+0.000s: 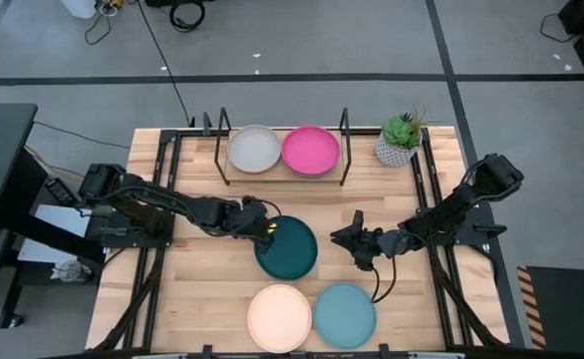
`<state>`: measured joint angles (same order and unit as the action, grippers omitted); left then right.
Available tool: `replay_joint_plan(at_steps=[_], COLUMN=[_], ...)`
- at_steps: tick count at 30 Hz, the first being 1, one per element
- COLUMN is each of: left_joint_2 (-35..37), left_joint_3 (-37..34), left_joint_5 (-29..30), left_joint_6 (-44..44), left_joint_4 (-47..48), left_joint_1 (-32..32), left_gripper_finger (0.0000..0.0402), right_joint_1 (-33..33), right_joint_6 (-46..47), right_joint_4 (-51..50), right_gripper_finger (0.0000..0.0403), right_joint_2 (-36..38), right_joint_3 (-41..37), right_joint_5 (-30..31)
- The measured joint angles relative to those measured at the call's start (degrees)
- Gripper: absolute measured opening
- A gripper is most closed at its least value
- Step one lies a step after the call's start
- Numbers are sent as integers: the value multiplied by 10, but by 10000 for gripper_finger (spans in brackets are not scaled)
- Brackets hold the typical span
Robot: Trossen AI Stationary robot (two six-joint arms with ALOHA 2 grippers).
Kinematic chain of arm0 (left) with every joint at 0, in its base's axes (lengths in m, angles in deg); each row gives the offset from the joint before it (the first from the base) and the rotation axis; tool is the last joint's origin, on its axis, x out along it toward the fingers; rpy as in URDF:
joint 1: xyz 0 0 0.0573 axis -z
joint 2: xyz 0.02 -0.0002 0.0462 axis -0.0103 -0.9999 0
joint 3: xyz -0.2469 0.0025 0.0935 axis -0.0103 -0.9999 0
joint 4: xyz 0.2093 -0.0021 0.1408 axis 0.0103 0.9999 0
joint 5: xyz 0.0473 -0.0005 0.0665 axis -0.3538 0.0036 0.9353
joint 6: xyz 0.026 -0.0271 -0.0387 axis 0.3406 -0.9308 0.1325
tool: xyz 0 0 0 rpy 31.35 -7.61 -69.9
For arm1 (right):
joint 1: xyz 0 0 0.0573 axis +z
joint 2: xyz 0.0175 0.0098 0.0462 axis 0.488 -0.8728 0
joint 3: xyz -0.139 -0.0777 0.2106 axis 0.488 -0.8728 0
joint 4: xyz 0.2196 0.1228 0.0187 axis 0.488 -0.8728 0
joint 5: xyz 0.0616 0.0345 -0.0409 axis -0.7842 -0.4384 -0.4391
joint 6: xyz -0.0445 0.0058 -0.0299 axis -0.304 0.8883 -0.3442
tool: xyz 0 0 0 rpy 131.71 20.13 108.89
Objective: Place and stack plates onto a shelf
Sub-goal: Stack the dark green plate on top of the pink plate on the shelf
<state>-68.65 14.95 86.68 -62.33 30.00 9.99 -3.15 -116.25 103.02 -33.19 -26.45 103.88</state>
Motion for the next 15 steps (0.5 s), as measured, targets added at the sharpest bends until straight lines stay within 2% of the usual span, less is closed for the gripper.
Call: replay_joint_plan(at_steps=[5,8,10,12,15], left_joint_2=[-12,-12,-12,-10,-10], left_joint_3=[0,0,1,1,1], left_joint_5=[26,16,-10,-39,-60], left_joint_6=[137,213,263,319,392], left_joint_4=[-25,-27,-36,-44,-60], left_joint_1=[-2,-12,-23,-35,-49], left_gripper_finger=[16,16,16,16,16], right_joint_1=[0,-2,-4,-4,-2], right_joint_6=[2,53,84,104,155], right_joint_4=[16,81,89,35,-116], right_gripper_finger=[103,103,103,103,103], right_joint_2=[0,0,0,0,0], right_joint_3=[0,0,2,19,73], right_joint_5=[1,-1,-1,7,29])
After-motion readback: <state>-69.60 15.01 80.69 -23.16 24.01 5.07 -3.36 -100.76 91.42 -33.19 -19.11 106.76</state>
